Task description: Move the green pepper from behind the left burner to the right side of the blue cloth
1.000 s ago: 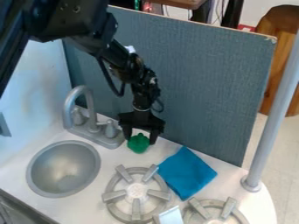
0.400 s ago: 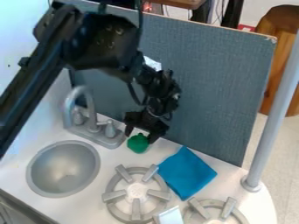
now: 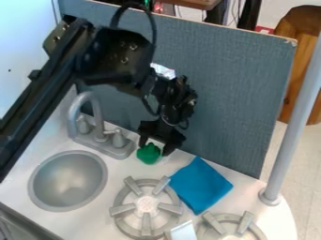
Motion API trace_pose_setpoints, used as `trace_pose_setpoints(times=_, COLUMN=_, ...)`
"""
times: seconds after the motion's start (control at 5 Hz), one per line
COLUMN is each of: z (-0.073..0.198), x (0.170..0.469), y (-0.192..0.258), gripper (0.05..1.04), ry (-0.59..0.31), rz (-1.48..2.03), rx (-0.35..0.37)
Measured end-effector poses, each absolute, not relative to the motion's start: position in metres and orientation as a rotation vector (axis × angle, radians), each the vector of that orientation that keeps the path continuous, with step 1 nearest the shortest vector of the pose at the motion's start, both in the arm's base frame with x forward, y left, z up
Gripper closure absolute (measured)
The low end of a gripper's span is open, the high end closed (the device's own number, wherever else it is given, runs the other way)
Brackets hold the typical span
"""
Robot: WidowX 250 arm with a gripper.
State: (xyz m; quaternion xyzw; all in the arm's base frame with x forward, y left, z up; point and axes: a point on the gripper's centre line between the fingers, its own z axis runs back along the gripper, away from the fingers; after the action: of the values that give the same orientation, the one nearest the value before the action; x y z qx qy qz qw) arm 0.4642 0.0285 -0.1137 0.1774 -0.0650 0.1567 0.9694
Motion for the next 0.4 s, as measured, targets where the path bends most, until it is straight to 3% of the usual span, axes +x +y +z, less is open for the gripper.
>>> trace_pose_setpoints(times=0.2, z=-0.122, x=0.459, y=0.039, gripper=0.133, ry=-0.063, rz=0.315, rx=0.177)
trace_pose_setpoints(times=0.4, z=-0.124, x=0.458, y=0.055, gripper=0.407, ry=-0.05, rz=0.324, rx=0.048)
